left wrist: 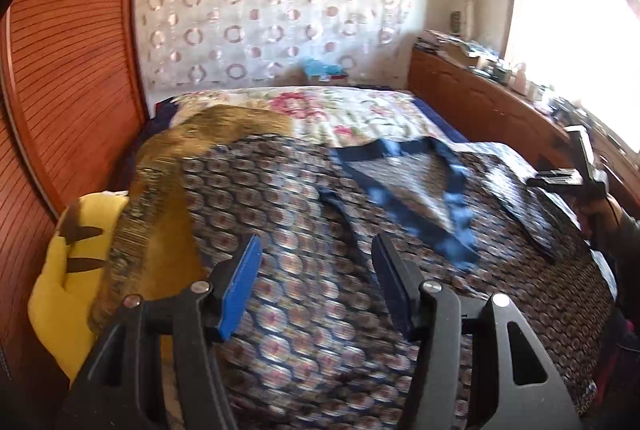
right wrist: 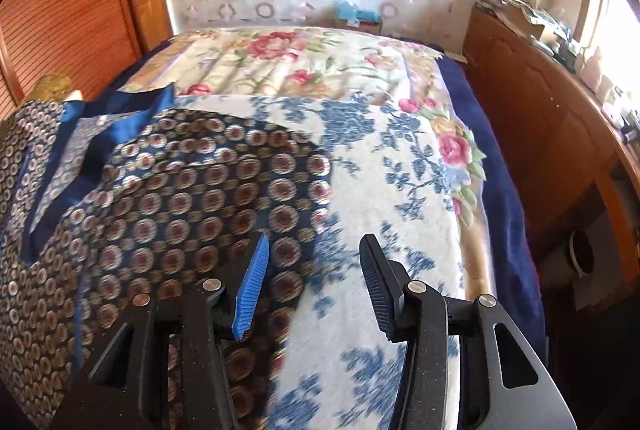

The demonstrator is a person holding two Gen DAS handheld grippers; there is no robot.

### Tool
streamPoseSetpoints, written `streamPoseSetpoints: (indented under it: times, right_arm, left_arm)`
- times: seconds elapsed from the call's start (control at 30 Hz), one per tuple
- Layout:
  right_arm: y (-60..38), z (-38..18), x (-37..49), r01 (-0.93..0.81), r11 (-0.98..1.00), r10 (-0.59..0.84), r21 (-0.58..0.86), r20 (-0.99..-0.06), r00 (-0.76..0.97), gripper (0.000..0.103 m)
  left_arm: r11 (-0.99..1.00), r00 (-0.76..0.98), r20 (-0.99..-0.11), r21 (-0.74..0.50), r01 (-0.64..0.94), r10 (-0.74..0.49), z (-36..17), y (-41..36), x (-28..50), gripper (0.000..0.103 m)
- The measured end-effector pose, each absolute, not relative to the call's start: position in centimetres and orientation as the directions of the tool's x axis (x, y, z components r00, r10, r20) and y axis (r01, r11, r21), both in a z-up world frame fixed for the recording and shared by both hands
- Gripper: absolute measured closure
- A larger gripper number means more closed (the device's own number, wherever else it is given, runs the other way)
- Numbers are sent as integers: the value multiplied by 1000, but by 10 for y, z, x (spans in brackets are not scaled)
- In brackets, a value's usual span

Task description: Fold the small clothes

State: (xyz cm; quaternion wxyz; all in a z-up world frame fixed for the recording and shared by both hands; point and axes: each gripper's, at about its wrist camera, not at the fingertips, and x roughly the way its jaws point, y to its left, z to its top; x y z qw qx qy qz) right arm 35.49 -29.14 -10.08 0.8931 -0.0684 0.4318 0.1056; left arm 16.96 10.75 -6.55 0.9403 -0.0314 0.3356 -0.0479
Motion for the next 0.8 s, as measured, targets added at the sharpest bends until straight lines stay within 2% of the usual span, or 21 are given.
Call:
streamPoseSetpoints:
  times: [0.47, 0.73, 0.8]
  right_arm:
    - [-297, -112, 355, -252, 968, 151, -11, -777, 612, 48]
    - [-297, -113, 356, -250, 968, 147, -15, -776, 613, 46]
    - [-297, -113, 356, -250, 968, 147, -15, -776, 613, 46]
  left_arm:
    - [998, 692, -721, -62, -30, -24, -81, 163, 225, 47]
    - [988, 657, -749, -152, -36, -91, -90, 180, 246, 47]
    - [988, 658, -746, -154, -22, -102, -89, 178, 250, 52]
